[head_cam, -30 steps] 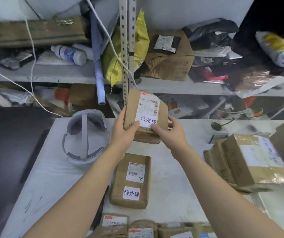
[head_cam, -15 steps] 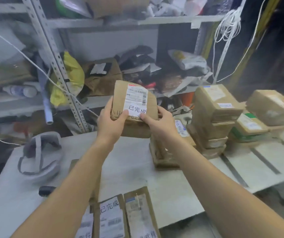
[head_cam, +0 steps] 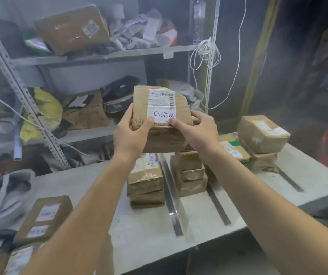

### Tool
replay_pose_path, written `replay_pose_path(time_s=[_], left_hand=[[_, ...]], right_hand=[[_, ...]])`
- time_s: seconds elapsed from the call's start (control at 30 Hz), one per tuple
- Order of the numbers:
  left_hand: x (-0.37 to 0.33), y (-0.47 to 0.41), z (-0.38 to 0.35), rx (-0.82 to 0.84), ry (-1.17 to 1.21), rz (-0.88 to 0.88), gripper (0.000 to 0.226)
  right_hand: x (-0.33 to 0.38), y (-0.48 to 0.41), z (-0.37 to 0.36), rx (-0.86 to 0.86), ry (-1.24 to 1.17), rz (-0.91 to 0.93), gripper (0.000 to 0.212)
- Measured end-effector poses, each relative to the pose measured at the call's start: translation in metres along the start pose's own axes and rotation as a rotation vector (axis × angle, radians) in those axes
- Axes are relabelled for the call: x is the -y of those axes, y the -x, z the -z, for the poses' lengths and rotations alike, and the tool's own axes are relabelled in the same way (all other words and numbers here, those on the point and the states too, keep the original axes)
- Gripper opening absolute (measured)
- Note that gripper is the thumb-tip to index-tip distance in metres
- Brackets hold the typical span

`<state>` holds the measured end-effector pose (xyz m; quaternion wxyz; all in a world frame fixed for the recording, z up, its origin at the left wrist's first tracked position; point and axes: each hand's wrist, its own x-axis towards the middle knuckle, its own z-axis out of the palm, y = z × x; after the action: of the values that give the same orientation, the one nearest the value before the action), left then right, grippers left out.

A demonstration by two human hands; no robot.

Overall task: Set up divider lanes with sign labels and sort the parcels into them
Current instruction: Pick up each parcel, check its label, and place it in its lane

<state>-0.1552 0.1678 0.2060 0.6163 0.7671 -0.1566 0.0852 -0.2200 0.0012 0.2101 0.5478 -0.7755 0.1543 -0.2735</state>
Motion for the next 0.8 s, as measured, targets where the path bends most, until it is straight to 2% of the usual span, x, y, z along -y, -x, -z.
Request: replay_pose_path(time_s=[0.07, 0.2, 0.37, 0.5, 0.8], left_hand=[[-0.008, -0.002, -0.03, 0.001, 0.002, -0.005, 0.06], [-0.012, -0.017, -0.09, 0.031, -0.012, -0.021, 0.059], [-0.004, -0.054, -0.17, 0.083, -0.041, -0.036, 0.062], [-0.003, -0.069, -0.234, 0.135, -0.002, 0.032, 0.062], [0.019, -0.066, -0.34, 0.125, -0.032, 0.193, 0.059]], right_hand=[[-0.012, -0.015, 0.022, -0.021, 0.0, 0.007, 0.06], [-0.036, -0.044, 0.068, -0.068, 0.046, 0.044, 0.041], [-0.075, -0.096, 0.126, -0.043, 0.105, 0.026, 0.043], [-0.097, -0.134, 0.172, -0.062, 0.139, -0.025, 0.032], [-0.188, -0.195, 0.23, 0.073, 0.109, -0.139, 0.071]])
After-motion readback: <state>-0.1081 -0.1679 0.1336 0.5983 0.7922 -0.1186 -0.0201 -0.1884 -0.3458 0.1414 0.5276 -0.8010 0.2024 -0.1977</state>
